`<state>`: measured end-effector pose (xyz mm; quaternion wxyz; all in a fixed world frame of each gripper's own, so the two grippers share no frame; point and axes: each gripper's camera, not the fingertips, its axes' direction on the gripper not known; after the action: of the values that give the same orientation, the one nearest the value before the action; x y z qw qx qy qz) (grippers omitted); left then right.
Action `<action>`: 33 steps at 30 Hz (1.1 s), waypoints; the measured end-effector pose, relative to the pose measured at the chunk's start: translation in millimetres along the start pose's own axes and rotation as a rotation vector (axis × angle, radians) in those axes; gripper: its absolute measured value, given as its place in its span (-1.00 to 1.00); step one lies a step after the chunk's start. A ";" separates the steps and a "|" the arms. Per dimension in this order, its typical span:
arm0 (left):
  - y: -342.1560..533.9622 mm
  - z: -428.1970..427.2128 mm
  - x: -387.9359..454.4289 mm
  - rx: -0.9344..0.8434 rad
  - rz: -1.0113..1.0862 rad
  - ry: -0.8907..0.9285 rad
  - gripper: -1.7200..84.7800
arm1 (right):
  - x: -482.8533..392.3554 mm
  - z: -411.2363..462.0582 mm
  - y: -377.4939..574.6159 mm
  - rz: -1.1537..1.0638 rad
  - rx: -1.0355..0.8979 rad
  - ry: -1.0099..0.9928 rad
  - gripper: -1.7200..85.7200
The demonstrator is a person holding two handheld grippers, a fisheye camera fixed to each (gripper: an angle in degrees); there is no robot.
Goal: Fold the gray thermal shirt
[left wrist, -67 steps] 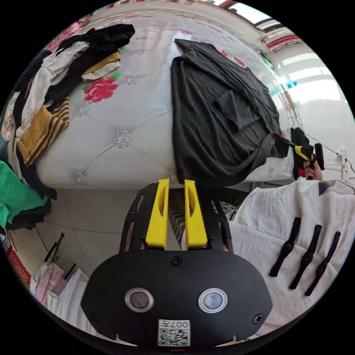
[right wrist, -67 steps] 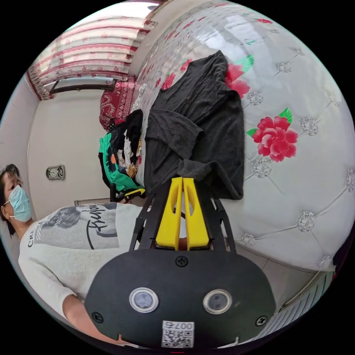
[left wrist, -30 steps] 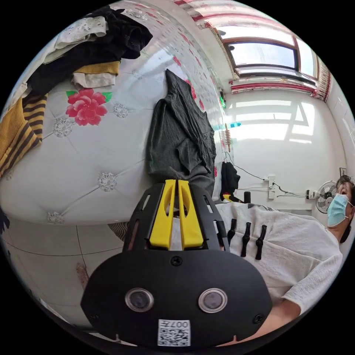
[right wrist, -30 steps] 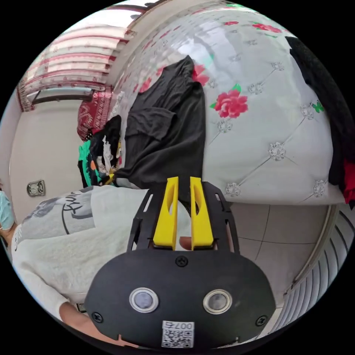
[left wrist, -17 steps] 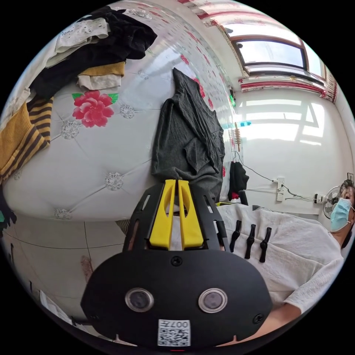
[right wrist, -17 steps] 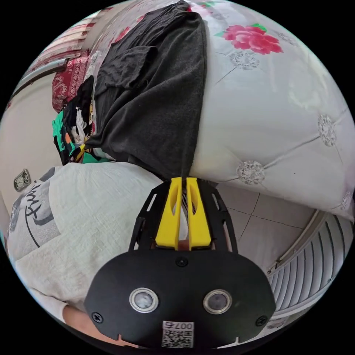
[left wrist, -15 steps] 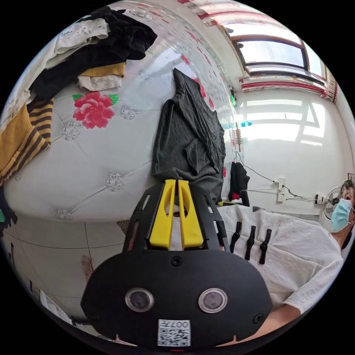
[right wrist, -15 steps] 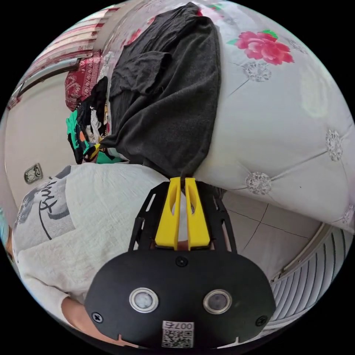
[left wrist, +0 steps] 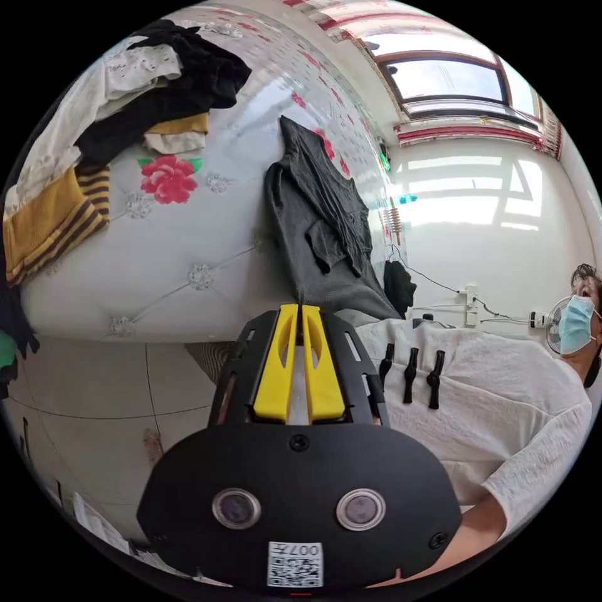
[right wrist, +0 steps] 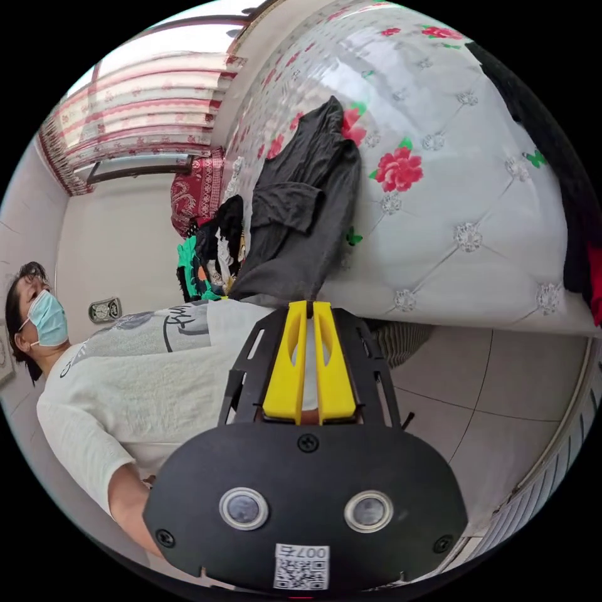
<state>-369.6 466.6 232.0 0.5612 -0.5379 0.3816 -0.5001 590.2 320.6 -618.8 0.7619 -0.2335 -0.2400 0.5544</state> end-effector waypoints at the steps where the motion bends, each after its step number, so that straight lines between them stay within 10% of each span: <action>1: -1.6 3.3 -3.9 0.005 -0.028 0.029 -0.98 | 5.9 2.2 -1.6 0.025 -0.011 -0.023 -0.96; 9: -120.7 19.7 44.4 -0.010 0.086 0.068 -0.98 | -16.2 -8.9 -98.1 -0.066 0.008 -0.155 -0.96; 18: -243.0 73.0 67.0 0.246 -0.266 -0.159 -0.76 | -19.7 -3.5 -220.8 0.054 0.348 0.098 -0.90; 33: -215.3 194.8 133.6 -0.031 0.065 -0.734 -0.87 | -14.3 128.8 -254.7 -0.009 0.000 0.547 -0.91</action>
<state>-186.0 397.0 484.1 0.6681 -0.6775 0.1793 -0.2501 692.5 248.1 -362.1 0.8009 -0.3735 -0.0265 0.4673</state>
